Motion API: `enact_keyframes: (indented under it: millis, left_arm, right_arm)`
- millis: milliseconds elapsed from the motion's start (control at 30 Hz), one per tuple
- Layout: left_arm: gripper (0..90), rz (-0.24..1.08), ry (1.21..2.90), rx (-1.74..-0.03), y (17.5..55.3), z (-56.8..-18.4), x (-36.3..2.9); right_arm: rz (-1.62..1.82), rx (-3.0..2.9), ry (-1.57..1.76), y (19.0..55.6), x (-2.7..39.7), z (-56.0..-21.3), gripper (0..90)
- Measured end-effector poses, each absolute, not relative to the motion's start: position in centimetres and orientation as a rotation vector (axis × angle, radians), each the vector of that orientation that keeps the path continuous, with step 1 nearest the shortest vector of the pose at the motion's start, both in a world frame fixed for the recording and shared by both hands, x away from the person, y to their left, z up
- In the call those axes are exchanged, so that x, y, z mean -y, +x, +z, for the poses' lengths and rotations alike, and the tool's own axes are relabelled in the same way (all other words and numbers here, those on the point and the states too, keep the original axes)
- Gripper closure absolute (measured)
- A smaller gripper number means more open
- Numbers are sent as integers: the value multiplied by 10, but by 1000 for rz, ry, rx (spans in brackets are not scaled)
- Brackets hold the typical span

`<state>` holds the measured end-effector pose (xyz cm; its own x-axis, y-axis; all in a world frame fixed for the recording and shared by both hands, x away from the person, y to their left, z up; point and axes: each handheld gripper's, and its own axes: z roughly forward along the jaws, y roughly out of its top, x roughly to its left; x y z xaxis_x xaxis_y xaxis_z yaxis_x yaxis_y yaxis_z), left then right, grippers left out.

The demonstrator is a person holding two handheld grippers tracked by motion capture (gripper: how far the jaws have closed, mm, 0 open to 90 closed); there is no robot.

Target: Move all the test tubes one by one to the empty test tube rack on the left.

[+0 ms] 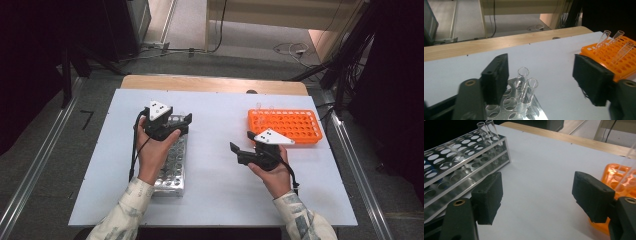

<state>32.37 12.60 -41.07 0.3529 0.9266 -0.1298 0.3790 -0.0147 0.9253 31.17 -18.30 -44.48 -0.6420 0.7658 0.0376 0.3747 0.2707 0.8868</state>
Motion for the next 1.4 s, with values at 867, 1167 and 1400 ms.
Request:
enact_keyframes:
  millis: [867,1167,1400]
  left_arm:
    - [107,635,1562,-1188,309,-408,-119]
    - [80,620,1578,-1187,308,-409,-113]
    - [71,606,1600,-1176,309,-410,-110]
  right_arm:
    - [1217,-2004,1195,337,229,-455,245]
    - [1188,-1951,1236,361,225,-462,289]
    - [1147,-1935,1237,375,220,-473,360]
